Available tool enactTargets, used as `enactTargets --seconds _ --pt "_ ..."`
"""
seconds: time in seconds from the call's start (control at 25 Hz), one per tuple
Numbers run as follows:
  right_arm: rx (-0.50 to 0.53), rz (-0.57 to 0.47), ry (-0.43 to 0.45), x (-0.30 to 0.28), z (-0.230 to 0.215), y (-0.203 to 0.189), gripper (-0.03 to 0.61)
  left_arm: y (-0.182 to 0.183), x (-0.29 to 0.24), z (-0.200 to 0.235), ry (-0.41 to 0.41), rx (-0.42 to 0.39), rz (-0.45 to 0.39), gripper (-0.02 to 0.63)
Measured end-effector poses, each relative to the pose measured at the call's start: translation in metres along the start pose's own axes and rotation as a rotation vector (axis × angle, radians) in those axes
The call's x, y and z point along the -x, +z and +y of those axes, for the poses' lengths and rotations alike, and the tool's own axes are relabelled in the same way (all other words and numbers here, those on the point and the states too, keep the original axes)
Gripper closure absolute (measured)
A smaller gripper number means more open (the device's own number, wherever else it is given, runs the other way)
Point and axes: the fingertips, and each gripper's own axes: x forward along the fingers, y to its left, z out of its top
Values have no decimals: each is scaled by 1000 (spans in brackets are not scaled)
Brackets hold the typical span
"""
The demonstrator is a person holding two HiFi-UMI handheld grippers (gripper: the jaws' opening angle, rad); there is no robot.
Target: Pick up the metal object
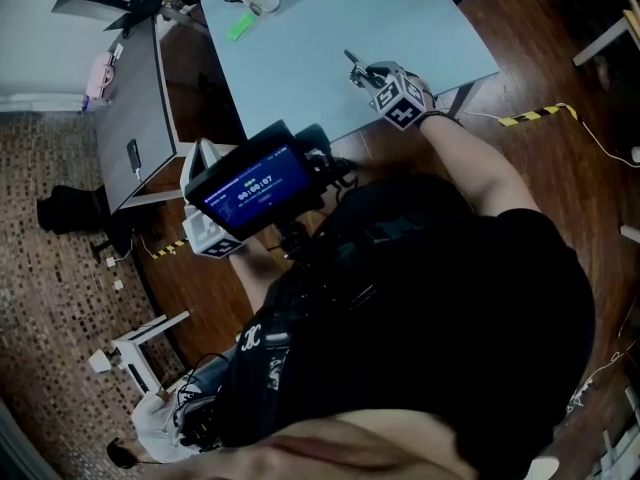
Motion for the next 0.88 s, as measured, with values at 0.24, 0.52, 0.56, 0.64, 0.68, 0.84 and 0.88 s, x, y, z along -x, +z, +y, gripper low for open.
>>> enactTargets --seconds 0.24,0.52,0.56,0.64,0.68,0.84,0.88 --pt "-54 -292 -76 95 -17 90 520 12 -12 -18 -50 1 -27 620" --pt "-71 -679 -165 248 -77 145 520 7 -29 -98 -65 -3 -53 621" --pt "-58 -719 -174 266 -80 154 520 6 -31 -103 -68 -1 -58 620" --pt "-45 -790 -189 300 -86 166 520 8 -36 -115 -71 4 -64 621" --pt "-45 -812 -199 314 -90 168 520 9 -38 -122 -71 5 -66 620" --pt "-20 -856 -247 368 -112 167 520 23 -42 -150 -82 7 -80 620" --pt "-17 -874 -256 381 -115 168 520 28 -41 -156 -88 3 -82 620"
